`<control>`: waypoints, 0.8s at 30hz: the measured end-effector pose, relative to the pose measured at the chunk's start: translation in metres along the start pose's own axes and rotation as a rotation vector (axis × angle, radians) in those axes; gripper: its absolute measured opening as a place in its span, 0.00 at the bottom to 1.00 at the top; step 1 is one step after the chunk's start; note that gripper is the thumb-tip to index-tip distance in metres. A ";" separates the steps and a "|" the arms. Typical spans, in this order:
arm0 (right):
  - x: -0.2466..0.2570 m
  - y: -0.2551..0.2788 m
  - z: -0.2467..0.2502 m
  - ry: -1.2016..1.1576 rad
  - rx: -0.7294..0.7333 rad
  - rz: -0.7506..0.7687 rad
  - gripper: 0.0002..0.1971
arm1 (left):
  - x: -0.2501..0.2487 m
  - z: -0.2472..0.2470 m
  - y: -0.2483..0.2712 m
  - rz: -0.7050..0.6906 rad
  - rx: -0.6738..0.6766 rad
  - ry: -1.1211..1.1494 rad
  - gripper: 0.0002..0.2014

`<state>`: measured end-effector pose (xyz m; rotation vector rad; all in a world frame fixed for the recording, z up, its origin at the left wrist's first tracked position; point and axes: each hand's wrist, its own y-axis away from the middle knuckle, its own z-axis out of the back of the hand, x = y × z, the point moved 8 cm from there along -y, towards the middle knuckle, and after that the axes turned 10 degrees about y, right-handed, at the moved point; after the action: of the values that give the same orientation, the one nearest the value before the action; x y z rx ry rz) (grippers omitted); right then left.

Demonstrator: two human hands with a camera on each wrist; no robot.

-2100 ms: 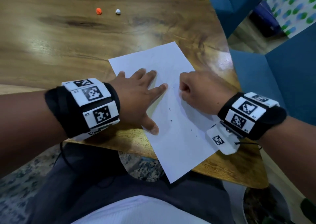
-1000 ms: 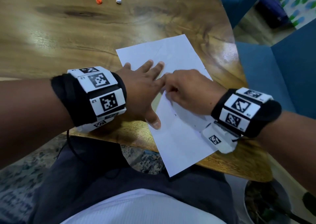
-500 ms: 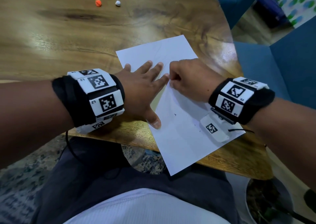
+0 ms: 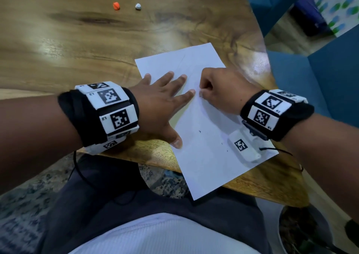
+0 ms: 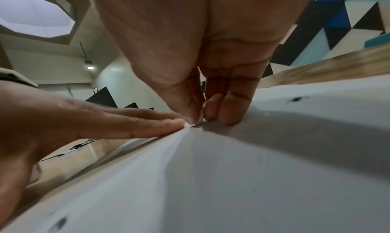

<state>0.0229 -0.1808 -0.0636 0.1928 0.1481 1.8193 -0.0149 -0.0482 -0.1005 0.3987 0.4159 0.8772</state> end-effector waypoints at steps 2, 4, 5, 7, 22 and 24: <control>-0.002 -0.001 0.000 -0.001 0.004 -0.002 0.03 | 0.004 0.000 0.004 0.037 -0.022 -0.009 0.65; -0.002 0.000 0.000 -0.004 0.012 -0.011 0.04 | 0.010 -0.001 0.011 0.099 -0.065 -0.004 0.66; -0.002 0.000 -0.001 0.006 0.024 -0.022 0.04 | 0.012 -0.002 0.015 0.125 -0.086 0.002 0.67; -0.001 0.001 -0.004 0.054 0.045 -0.038 0.04 | 0.015 -0.005 0.021 0.149 -0.113 0.026 0.68; 0.011 0.020 -0.013 0.071 0.134 0.084 0.05 | 0.005 -0.006 0.010 0.090 -0.058 -0.018 0.70; -0.008 0.011 -0.009 0.062 0.114 -0.017 0.04 | 0.005 -0.006 0.009 0.096 -0.048 -0.016 0.71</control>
<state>0.0130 -0.1913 -0.0710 0.2153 0.2966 1.8021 -0.0212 -0.0374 -0.1023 0.3838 0.3622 0.9748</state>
